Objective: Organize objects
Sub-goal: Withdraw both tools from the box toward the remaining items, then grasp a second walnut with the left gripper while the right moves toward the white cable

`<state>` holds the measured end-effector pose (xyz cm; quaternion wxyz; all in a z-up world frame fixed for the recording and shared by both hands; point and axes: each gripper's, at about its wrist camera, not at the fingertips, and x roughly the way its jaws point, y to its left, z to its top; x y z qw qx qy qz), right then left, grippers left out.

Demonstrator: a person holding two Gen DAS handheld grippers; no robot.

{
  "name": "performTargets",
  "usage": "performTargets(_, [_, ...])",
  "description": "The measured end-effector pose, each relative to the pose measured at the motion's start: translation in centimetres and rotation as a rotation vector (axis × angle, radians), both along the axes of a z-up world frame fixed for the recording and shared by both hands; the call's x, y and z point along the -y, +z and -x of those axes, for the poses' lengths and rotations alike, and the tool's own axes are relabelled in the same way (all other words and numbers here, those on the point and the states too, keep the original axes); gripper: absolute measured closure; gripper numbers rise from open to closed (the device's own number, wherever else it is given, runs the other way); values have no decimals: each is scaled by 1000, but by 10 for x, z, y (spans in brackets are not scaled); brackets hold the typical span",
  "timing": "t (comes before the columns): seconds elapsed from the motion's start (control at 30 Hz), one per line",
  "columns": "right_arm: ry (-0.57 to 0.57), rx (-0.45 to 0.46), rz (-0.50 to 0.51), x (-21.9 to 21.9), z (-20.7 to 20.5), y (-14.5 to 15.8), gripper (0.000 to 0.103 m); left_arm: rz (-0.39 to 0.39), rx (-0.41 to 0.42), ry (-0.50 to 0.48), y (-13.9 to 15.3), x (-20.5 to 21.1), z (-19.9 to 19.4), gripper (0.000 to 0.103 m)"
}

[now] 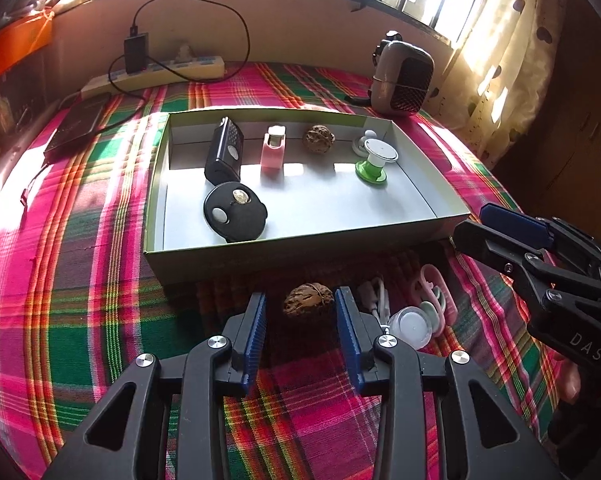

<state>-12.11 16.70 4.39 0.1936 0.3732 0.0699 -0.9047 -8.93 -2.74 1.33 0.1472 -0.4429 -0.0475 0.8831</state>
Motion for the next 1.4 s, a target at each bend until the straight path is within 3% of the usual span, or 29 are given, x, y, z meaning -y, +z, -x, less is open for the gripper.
performTargets(0.4, [8,12,-6,4,0,-3,56,-16,24,20,-6,7,5,71])
performTargets(0.63, [50,38,-4,16,-4,-8,56,-4,15,53,-6,18,1,77])
performTargets(1.0, [168,110,24,45,-9,-21,56,5,9,117,-7,41,-8,77])
performTargets(1.4, [188,185,-36,65,-2,-37,56,7,6,137,-7,51,-14,77])
